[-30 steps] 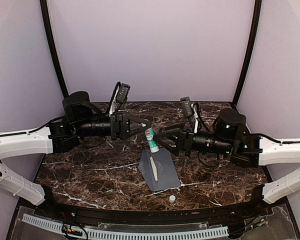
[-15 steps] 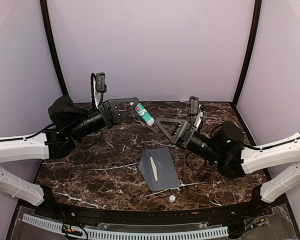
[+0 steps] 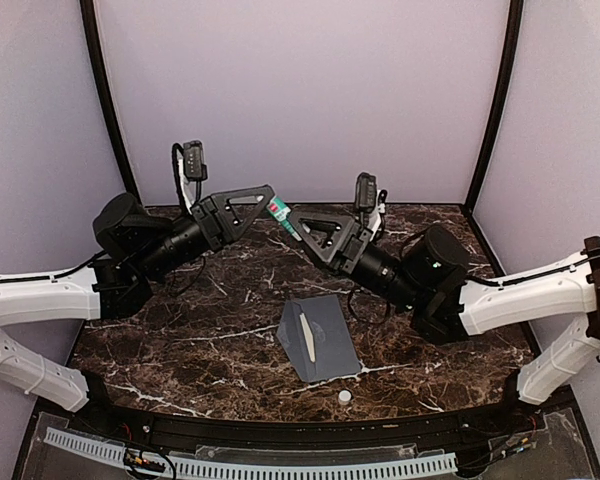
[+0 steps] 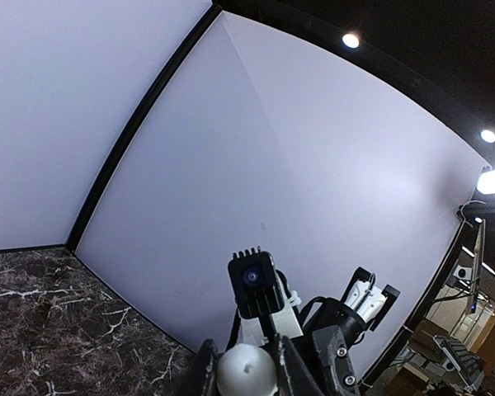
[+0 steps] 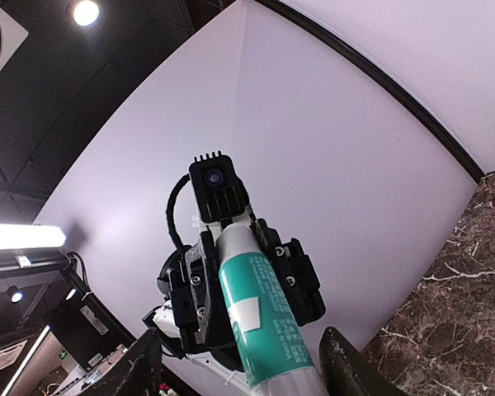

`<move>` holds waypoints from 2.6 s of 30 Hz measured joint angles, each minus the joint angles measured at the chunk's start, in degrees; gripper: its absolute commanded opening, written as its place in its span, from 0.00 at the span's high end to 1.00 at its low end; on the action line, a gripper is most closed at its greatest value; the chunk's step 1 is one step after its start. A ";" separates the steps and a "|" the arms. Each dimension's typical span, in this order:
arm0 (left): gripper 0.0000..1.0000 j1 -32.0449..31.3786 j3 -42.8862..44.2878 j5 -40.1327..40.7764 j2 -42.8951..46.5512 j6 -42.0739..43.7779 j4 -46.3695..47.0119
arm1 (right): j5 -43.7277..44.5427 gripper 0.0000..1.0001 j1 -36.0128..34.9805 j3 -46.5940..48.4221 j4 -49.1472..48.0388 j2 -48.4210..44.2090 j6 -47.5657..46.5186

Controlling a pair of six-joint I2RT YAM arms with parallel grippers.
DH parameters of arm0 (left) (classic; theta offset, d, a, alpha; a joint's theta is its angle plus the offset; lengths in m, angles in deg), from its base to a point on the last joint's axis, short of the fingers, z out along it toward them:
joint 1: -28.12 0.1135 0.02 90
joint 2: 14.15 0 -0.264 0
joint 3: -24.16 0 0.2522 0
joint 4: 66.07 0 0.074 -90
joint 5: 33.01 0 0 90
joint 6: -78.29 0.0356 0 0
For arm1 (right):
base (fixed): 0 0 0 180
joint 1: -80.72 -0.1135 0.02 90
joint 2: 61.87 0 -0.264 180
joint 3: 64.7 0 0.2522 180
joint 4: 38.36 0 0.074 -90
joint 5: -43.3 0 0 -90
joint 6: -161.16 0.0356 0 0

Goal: Place the letter into the envelope and seal it

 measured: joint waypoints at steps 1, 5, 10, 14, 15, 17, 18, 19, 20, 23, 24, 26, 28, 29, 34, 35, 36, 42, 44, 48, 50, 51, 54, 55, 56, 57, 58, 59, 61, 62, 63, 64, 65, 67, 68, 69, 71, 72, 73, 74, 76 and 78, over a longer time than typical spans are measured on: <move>1.00 0.00 -0.02 0.02 -0.09 -0.04 0.52 | -0.17 0.43 0.04 0.50 0.00 0.28 0.00; 1.00 0.00 -0.02 0.00 -0.55 -0.37 1.97 | -0.79 0.48 0.22 2.03 0.04 1.16 0.31; 1.00 0.00 -0.02 -0.24 -1.49 -0.59 3.06 | -1.51 0.52 0.24 3.15 -0.02 1.97 0.63; 1.00 -0.02 -0.02 -0.66 -1.90 -0.96 3.48 | -1.55 0.55 0.35 3.56 0.00 2.32 0.63; 1.00 -0.04 -0.02 -0.70 -1.95 -1.03 3.56 | -1.55 0.56 0.35 3.72 0.02 2.34 0.59; 1.00 -0.04 -0.02 -0.90 -1.99 -1.25 3.98 | -1.55 0.58 0.37 3.89 0.07 2.34 0.50; 1.00 -0.04 -0.02 -0.92 -2.01 -1.31 4.11 | -1.55 0.59 0.37 3.96 0.11 2.34 0.39; 1.00 -0.04 -0.02 -0.96 -2.01 -1.44 4.24 | -1.53 0.61 0.42 4.00 0.11 2.34 0.33; 1.00 -0.04 -0.02 -1.05 -2.03 -1.53 4.37 | -1.53 0.61 0.42 4.02 0.11 2.34 0.24; 1.00 -0.04 -0.02 -1.20 -2.21 -1.97 4.72 | -1.42 0.66 0.48 4.04 0.17 2.34 -0.02; 1.00 -0.04 -0.02 -1.31 -2.23 -2.10 4.79 | -1.29 0.67 0.50 4.04 0.22 2.34 -0.13; 1.00 -0.04 -0.04 -1.62 -2.29 -2.32 4.92 | -1.09 0.71 0.52 4.04 0.26 2.34 -0.50; 1.00 -0.04 -0.04 -1.95 -2.29 -2.43 4.94 | -0.85 0.76 0.52 4.04 0.35 2.34 -1.05; 1.00 -0.04 -0.04 -2.10 -2.29 -2.51 4.96 | -0.63 0.78 0.52 4.04 0.44 2.34 -1.20; 0.85 -0.04 -0.04 -2.60 -2.29 -3.58 4.92 | -0.22 0.91 0.61 4.04 0.00 2.34 -1.86; 0.71 -0.04 -0.04 -2.78 -2.29 -3.69 4.90 | -0.20 0.92 0.61 4.04 -0.09 2.34 -2.12; 0.64 -0.04 -0.04 -3.02 -2.29 -3.78 4.85 | -0.17 0.93 0.61 4.04 -0.07 2.34 -2.38; 0.27 0.07 -0.26 -3.45 -0.48 -1.86 -4.04 | 1.81 0.95 0.61 3.17 2.23 -0.24 -4.92; 0.22 0.11 -0.52 -2.95 1.75 -0.79 -10.29 | 4.09 0.95 0.61 2.82 6.71 -3.63 -7.15; 0.22 0.42 -1.07 -1.66 7.06 0.35 -23.54 | 9.40 0.95 0.72 1.81 16.98 -12.13 -11.80; 0.25 1.42 -2.16 -1.68 8.85 0.09 -28.44 | 11.82 0.96 1.03 1.77 22.64 -15.67 -13.90; 0.26 2.08 -3.17 -1.97 9.16 -0.31 -30.34 | 12.98 0.96 1.38 1.75 26.03 -17.38 -14.80; 0.31 3.41 -6.47 -3.15 7.76 -2.21 -33.92 | 15.61 0.96 2.62 1.62 34.25 -20.17 -16.46; 0.32 3.80 -7.91 -3.76 6.27 -2.86 -34.71 | 16.65 0.96 3.08 1.36 36.94 -20.81 -16.68; 0.33 3.93 -8.85 -4.28 4.66 -3.82 -35.47 | 17.42 0.96 3.54 0.98 39.56 -21.40 -16.79; 0.35 3.93 -9.75 -4.87 2.78 -4.72 -35.89 | 18.16 0.96 3.89 0.46 41.92 -21.84 -16.79; 0.36 3.93 -10.29 -5.35 1.33 -5.35 -35.91 | 18.97 0.96 4.09 -0.13 44.06 -22.25 -16.74; 0.38 3.93 -10.95 -5.81 -0.28 -6.21 -35.76 | 19.32 0.96 4.28 -0.70 45.75 -22.58 -16.63; 0.43 3.93 -12.17 -6.21 -2.73 -7.76 -35.28 | 20.31 0.96 4.44 -1.97 48.35 -23.23 -16.33; 0.44 3.93 -12.76 -6.12 -3.67 -8.55 -34.88 | 20.44 0.96 4.50 -2.49 49.22 -23.54 -16.17; 0.46 3.93 -13.38 -5.95 -4.52 -9.55 -33.97 | 20.59 0.96 4.55 -3.10 49.79 -23.85 -15.98; 0.46 3.93 -14.05 -5.79 -5.35 -10.23 -32.72 | 20.63 0.96 4.55 -3.43 50.16 -23.98 -15.82; 0.46 3.93 -14.67 -5.51 -5.99 -11.06 -31.58 | 20.68 0.96 4.55 -3.72 50.40 -24.06 -15.50; 0.46 3.93 -16.33 -4.68 -7.91 -13.03 -27.85 | 20.79 0.96 4.55 -3.91 51.04 -24.06 -15.04; 0.46 3.93 -16.98 -4.26 -9.11 -14.08 -26.38 | 20.81 0.96 4.55 -3.91 51.32 -24.06 -14.97; 0.46 3.93 -17.29 -3.87 -10.19 -14.75 -25.44 | 20.83 0.96 4.55 -3.91 51.49 -24.06 -14.97; 0.47 3.93 -17.44 -3.30 -13.09 -16.26 -23.02 | 20.92 0.96 4.55 -3.91 52.11 -24.09 -15.08; 0.49 3.93 -17.44 -3.17 -14.40 -16.79 -21.86 | 21.11 0.96 4.55 -3.91 52.52 -24.09 -15.26; 0.51 3.93 -17.38 -3.15 -15.80 -17.29 -20.63 | 21.33 0.96 4.57 -3.91 52.81 -24.09 -15.41; 0.54 3.93 -17.25 -3.19 -17.29 -17.77 -19.58 | 21.59 0.96 4.61 -3.91 53.07 -24.11 -15.61; 0.55 3.93 -16.68 -3.52 -20.35 -18.69 -17.51 | 21.81 0.96 4.81 -3.91 53.59 -24.28 -16.15; 0.55 3.93 -16.02 -3.87 -22.88 -19.50 -15.98 | 21.84 0.96 5.05 -3.91 53.81 -24.68 -16.50</move>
